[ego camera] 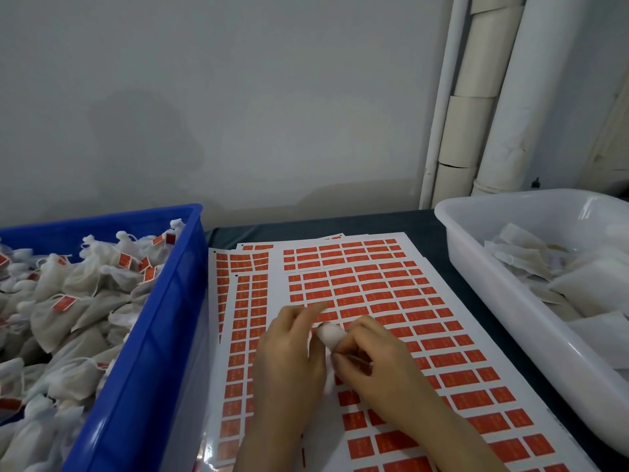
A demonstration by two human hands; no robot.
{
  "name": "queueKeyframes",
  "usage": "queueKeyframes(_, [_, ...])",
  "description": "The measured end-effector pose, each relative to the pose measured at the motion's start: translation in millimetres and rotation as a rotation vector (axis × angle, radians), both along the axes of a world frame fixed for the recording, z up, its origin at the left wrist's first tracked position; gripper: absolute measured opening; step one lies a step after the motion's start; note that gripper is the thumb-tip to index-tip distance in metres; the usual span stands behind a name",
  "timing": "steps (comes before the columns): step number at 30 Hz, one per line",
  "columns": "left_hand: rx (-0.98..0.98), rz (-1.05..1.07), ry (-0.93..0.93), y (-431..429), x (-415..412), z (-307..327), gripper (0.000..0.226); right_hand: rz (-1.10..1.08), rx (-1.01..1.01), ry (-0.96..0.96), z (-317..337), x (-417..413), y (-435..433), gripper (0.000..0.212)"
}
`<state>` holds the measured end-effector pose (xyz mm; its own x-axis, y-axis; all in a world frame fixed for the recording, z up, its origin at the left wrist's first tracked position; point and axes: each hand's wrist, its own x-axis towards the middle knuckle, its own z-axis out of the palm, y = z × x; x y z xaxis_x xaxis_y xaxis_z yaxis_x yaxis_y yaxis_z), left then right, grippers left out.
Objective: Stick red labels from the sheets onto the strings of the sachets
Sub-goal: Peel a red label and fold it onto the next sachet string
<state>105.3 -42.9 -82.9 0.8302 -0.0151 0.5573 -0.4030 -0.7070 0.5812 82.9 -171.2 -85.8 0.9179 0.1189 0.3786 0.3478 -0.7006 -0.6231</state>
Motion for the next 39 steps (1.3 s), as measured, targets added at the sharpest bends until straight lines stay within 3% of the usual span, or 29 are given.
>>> queueKeyframes(4, [-0.288,0.141,0.193,-7,-2,4,0.026,-0.035,-0.073,-0.068,-2,1,0,0.007])
queueKeyframes(10, [-0.569,0.099,0.55,-5,4,4,0.026,-0.059,-0.21,-0.149,-2,0,4,0.007])
queueKeyframes(15, [-0.758,0.077,0.66,-7,2,6,0.028,-0.117,-0.228,-0.198,0,1,7,0.02])
queueKeyframes(19, [-0.892,0.02,0.646,-7,-1,7,0.018,-0.108,-0.206,-0.218,0,0,8,0.016])
queueKeyframes(23, [-0.948,-0.048,0.636,-10,-3,10,0.013,-0.072,-0.101,-0.117,-2,1,7,0.008])
queueKeyframes(27, [-0.947,-0.153,0.658,-10,-3,13,0.016,-0.076,0.08,-0.014,-2,0,6,0.017])
queueKeyframes(31, [-0.878,-0.196,0.671,-7,0,12,0.019,-0.073,0.224,0.037,3,-3,5,0.006])
queueKeyframes(39, [-0.65,-0.206,0.616,-2,-1,14,0.034,-0.159,0.305,0.018,7,-2,0,0.01])
